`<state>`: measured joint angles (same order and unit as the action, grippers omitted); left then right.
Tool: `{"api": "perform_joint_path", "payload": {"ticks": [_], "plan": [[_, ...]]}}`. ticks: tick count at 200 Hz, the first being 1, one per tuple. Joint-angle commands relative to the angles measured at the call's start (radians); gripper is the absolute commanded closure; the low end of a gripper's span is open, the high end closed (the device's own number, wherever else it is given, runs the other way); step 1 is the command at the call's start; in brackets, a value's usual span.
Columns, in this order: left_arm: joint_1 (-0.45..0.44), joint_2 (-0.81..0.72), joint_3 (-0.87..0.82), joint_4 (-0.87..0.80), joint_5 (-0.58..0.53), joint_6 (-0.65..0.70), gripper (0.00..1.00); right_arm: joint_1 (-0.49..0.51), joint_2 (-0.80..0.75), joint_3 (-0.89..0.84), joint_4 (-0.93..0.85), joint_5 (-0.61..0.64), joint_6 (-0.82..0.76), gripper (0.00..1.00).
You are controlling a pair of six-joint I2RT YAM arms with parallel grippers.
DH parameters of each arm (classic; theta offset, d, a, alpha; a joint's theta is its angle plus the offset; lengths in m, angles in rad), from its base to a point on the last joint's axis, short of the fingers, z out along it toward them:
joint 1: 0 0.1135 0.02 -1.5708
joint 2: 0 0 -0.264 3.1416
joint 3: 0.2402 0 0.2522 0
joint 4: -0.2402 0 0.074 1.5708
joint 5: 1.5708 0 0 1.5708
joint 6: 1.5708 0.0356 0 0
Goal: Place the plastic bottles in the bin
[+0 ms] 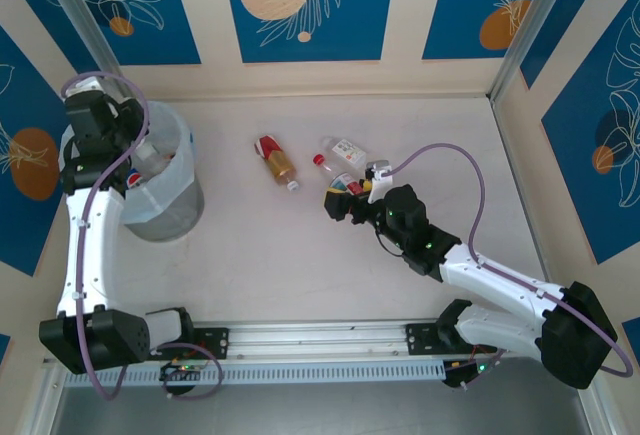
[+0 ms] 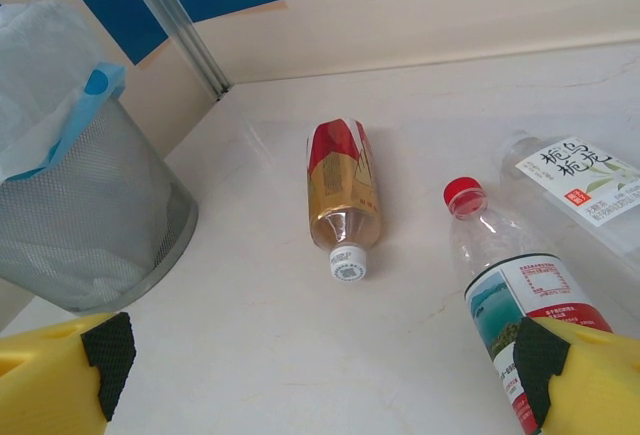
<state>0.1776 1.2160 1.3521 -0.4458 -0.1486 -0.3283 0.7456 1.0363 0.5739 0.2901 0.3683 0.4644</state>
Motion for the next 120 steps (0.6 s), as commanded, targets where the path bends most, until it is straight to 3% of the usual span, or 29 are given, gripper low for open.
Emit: {"api": "perform_joint_path", "payload": {"ticks": [1,85,120], "plan": [[0.01,-0.025,-0.023,-0.04,0.039,-0.01,0.48,-0.005,0.005,0.027,0.001,0.0,0.011,0.0],[0.01,0.012,-0.066,-0.104,0.084,0.002,0.43,-0.006,0.049,0.055,-0.003,-0.034,0.004,0.0],[0.011,0.033,-0.056,-0.113,0.096,-0.005,0.32,-0.006,0.054,0.06,-0.009,-0.037,0.003,0.0]]}}
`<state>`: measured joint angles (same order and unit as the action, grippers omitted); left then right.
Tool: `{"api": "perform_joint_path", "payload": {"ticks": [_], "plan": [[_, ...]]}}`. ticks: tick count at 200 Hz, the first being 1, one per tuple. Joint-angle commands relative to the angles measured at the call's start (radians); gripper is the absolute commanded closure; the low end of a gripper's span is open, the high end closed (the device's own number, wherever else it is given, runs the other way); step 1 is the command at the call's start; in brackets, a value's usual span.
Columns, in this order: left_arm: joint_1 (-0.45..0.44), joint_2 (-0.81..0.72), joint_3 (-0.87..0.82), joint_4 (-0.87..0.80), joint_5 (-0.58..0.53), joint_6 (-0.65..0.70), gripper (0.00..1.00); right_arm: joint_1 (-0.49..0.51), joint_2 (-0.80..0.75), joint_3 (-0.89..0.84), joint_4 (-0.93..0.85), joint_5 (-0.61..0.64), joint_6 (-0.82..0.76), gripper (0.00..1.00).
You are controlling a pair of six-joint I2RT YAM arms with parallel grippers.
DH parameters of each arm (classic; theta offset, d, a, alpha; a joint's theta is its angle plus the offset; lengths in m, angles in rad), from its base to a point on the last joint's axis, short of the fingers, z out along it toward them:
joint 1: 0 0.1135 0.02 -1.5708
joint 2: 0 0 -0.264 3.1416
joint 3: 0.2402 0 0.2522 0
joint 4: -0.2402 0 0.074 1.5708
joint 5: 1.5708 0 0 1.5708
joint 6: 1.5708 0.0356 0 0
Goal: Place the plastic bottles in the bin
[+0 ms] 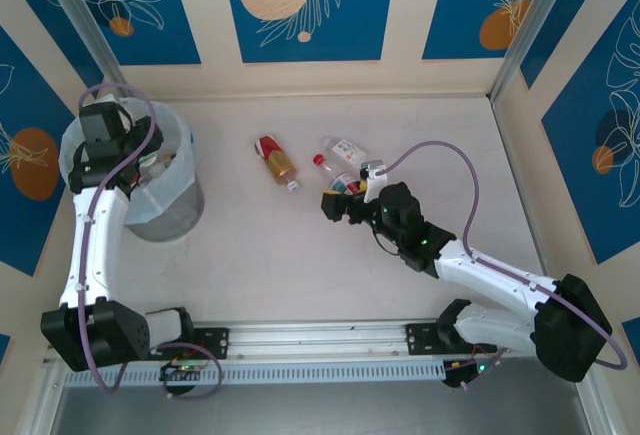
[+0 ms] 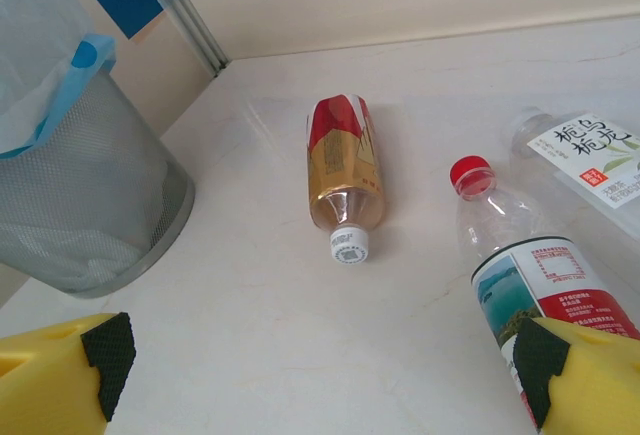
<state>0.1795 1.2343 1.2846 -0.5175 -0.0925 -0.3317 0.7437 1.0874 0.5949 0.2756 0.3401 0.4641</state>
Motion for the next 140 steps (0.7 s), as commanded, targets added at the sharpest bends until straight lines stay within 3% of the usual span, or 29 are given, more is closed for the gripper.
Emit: {"api": "perform_joint_path", "payload": {"ticks": [1,140], "plan": [[0.009,0.016,0.012,-0.042,0.041,-0.001,0.32,-0.004,0.003,0.039,0.004,-0.01,0.004,0.0],[-0.002,0.023,0.063,-0.046,0.108,0.011,0.08,-0.011,0.052,0.077,-0.056,0.017,0.014,0.01]]}}
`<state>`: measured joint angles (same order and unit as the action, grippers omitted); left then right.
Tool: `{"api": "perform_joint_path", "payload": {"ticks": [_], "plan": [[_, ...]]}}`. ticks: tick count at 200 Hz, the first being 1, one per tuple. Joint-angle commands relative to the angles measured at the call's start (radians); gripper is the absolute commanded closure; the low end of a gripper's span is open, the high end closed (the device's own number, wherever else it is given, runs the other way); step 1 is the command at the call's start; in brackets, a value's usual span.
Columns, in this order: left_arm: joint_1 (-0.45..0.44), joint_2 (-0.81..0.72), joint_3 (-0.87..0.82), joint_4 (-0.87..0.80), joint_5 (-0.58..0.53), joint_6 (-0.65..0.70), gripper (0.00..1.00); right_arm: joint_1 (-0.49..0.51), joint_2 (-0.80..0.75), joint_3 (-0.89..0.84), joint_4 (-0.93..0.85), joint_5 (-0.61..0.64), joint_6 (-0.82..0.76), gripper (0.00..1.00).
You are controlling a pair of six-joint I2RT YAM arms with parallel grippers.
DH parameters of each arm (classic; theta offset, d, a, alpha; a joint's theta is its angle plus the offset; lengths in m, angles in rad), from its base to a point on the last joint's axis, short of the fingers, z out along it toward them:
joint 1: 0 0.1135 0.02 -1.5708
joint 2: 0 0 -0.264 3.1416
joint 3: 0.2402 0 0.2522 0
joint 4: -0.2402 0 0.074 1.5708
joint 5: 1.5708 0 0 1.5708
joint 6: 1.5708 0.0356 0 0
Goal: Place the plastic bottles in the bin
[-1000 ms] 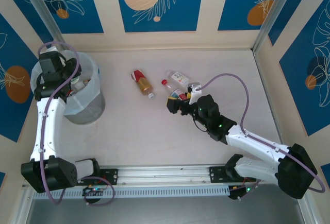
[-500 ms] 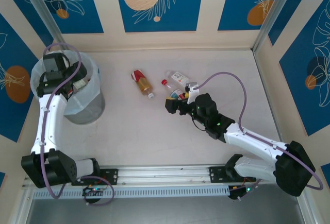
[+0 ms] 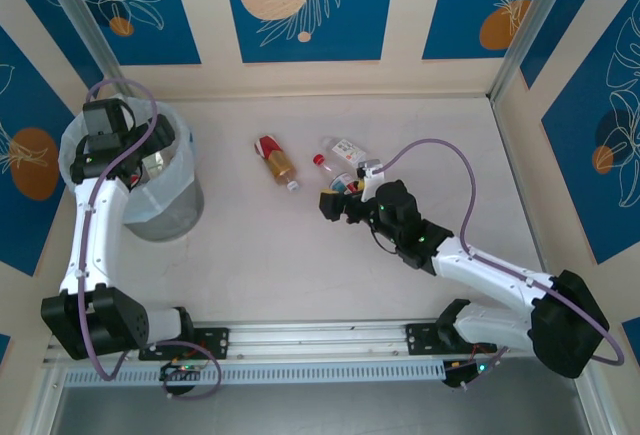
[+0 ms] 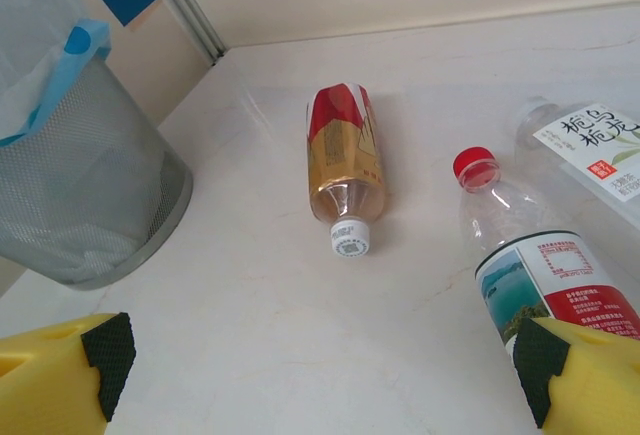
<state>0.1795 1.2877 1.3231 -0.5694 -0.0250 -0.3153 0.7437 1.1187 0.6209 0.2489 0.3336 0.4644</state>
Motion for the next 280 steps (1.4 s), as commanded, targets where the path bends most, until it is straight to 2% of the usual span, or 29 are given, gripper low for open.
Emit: {"api": "perform_joint_path", "payload": {"ticks": [1,38,118,145,168,200,210,229,241,280], "plan": [[-0.002,-0.031,0.023,0.006,0.042,-0.006,0.08,-0.012,0.022,0.053,-0.032,0.024,0.015,0.01],[-0.034,-0.063,0.01,0.023,0.06,-0.005,0.01,-0.06,0.081,0.101,-0.148,0.002,0.03,0.01],[-0.096,-0.127,0.01,0.023,0.04,-0.003,0.01,-0.164,0.139,0.166,-0.367,-0.028,-0.064,0.0],[-0.157,-0.15,0.014,0.023,0.056,-0.005,0.01,-0.223,0.157,0.178,-0.435,-0.058,-0.049,0.0],[-0.226,-0.161,0.005,0.028,0.051,-0.016,0.01,-0.266,0.211,0.243,-0.562,-0.048,-0.048,0.0],[-0.33,-0.165,0.008,0.028,0.025,-0.016,0.01,-0.268,0.249,0.255,-0.559,-0.109,-0.141,0.0],[-0.349,-0.166,0.01,0.036,0.053,-0.025,0.01,-0.268,0.271,0.267,-0.576,-0.111,-0.16,0.01],[-0.356,-0.168,-0.003,0.085,0.196,-0.06,0.01,-0.267,0.32,0.295,-0.608,-0.097,-0.188,0.0],[-0.357,-0.169,-0.01,0.104,0.243,-0.075,0.01,-0.263,0.348,0.31,-0.619,-0.107,-0.209,0.0],[-0.356,-0.178,-0.013,0.071,0.223,-0.063,0.01,-0.248,0.444,0.363,-0.637,-0.085,-0.229,0.0]]}}
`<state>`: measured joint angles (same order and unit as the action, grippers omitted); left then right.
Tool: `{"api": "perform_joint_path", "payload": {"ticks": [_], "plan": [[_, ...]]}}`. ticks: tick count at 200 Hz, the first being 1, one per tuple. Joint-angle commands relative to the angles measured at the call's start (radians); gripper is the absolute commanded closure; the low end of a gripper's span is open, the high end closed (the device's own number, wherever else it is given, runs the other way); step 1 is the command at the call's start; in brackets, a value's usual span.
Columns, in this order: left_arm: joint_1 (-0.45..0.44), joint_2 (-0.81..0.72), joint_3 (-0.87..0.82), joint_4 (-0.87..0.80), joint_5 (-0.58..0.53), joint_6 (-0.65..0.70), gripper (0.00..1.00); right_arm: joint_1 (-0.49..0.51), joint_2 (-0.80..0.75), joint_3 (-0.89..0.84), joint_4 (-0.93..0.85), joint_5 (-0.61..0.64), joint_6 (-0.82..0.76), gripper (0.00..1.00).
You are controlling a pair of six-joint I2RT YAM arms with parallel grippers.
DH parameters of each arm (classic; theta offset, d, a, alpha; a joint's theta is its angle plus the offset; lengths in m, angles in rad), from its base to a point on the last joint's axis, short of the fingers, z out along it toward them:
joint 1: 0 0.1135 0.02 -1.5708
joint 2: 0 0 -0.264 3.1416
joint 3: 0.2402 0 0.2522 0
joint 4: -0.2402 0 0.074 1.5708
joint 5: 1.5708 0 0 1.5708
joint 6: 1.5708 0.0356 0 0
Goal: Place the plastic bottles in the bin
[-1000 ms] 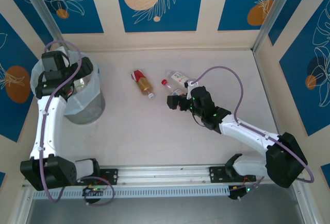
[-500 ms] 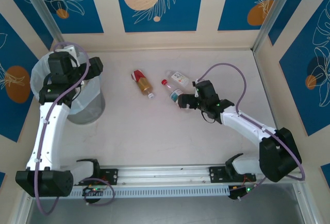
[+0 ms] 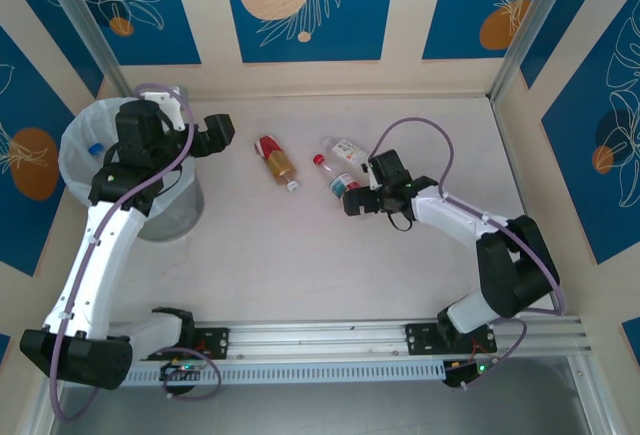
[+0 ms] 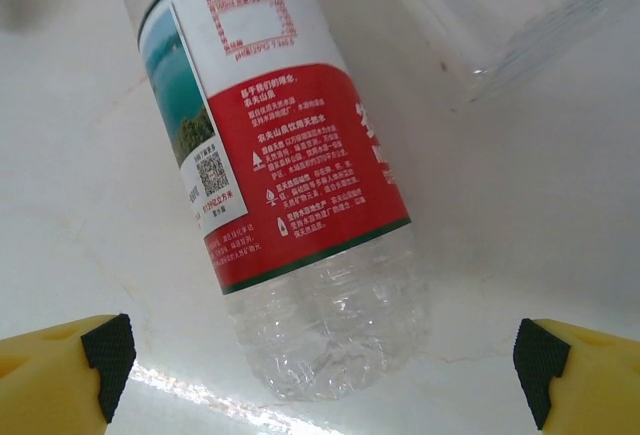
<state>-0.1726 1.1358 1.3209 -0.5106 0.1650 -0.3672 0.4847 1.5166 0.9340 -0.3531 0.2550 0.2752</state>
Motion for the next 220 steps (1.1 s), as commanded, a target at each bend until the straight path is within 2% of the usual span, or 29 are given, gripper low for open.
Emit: {"api": "perform_joint_path", "payload": {"ticks": [1,74,127,160,181,220], "plan": [[-0.005,-0.027,-0.011,0.012,0.033,-0.011,0.01,0.011,0.047,0.051,-0.034,-0.007,-0.04,0.0],[-0.004,-0.025,-0.032,-0.023,0.05,0.015,0.01,0.015,0.212,0.138,-0.065,-0.022,-0.066,0.01],[-0.004,-0.024,-0.055,-0.027,0.042,0.01,0.01,0.022,0.304,0.195,-0.122,0.021,-0.017,0.07],[-0.004,-0.025,-0.058,-0.029,0.025,0.011,0.01,0.04,0.315,0.194,-0.106,0.018,-0.031,0.14],[-0.004,-0.024,-0.061,-0.028,0.022,0.007,0.01,0.05,0.326,0.206,-0.11,-0.037,-0.062,0.2],[-0.004,-0.023,-0.063,-0.034,0.024,0.002,0.01,0.063,0.333,0.216,-0.116,-0.008,-0.067,0.29]]}}
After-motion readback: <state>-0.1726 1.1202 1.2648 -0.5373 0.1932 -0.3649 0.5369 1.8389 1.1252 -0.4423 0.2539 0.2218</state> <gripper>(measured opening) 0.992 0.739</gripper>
